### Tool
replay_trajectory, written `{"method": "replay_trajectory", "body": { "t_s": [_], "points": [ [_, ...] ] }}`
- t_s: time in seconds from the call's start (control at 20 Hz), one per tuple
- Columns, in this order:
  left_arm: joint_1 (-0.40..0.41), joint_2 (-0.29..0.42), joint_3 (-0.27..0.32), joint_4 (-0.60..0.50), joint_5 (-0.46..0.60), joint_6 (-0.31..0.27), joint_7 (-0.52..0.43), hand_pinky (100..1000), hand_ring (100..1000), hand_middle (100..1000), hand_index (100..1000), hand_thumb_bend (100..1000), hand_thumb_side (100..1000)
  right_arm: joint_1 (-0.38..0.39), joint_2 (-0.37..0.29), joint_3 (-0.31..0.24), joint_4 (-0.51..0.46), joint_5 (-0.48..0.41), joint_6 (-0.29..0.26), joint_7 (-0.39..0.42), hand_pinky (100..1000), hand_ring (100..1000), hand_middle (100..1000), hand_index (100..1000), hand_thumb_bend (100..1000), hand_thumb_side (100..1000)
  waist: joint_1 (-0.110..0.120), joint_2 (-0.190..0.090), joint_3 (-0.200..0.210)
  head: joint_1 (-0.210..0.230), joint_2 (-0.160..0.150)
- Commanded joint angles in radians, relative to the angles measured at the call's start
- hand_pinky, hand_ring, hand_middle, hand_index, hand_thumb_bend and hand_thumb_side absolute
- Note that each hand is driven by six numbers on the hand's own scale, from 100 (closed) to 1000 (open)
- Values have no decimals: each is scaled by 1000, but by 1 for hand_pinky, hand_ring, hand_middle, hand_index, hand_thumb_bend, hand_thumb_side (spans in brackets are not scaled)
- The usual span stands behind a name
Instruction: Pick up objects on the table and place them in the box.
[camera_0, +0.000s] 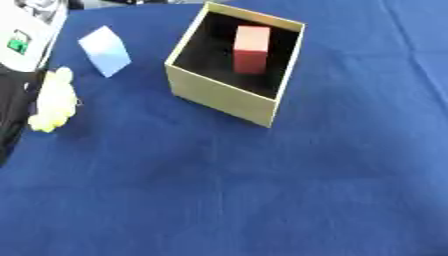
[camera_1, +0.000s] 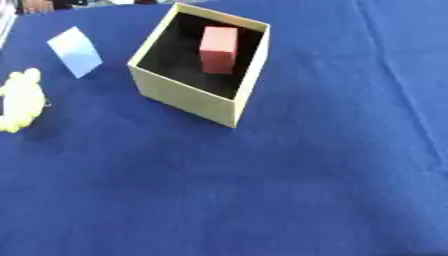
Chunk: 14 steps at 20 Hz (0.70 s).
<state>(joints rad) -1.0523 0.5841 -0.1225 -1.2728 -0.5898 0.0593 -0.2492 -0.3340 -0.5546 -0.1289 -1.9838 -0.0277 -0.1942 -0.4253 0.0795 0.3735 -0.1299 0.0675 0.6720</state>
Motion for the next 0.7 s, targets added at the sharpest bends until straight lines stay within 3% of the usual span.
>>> {"method": "replay_trajectory", "body": {
  "t_s": [0.05,0.45,0.7],
  "points": [
    [-12,51,27,33,-41,15,2,838,809,786,881,751,533,-6,-34,-10,-16,10,-3,-5,850,741,665,779,100,834,-9,-25,0,7,-12],
    [-11,69,53,148,-105,63,-73,863,839,815,911,855,525,-9,-36,-10,-16,11,-5,-7,849,741,665,778,100,834,-12,-16,-4,18,-33],
    [-18,75,68,200,-138,119,-153,868,850,828,922,875,521,-14,-38,-9,-16,12,-4,-6,849,741,664,778,100,831,-9,-11,-8,24,-42]
  ]
}}
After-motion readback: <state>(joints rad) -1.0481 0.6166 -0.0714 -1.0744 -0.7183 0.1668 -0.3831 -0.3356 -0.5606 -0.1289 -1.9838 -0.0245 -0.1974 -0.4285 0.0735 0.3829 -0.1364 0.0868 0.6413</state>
